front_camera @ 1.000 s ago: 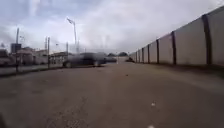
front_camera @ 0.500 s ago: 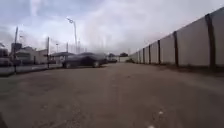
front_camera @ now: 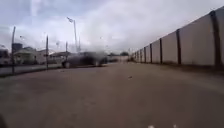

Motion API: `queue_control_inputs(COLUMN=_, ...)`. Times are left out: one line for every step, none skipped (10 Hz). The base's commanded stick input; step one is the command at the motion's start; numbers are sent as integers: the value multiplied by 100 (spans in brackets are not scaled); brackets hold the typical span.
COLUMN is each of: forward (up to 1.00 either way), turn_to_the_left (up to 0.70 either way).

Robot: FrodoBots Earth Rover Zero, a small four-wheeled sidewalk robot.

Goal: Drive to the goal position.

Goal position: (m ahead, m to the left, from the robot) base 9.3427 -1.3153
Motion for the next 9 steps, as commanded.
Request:
queue_control_inputs(forward=13, turn_to_the_left=0)
queue_control_inputs(forward=0, turn_to_the_left=0)
queue_control_inputs(forward=0, turn_to_the_left=0)
queue_control_inputs(forward=0, turn_to_the_left=0)
queue_control_inputs(forward=0, turn_to_the_left=0)
queue_control_inputs(forward=0, turn_to_the_left=0)
queue_control_inputs(forward=0, turn_to_the_left=0)
queue_control_inputs(forward=0, turn_to_the_left=0)
queue_control_inputs(forward=0, turn_to_the_left=0)
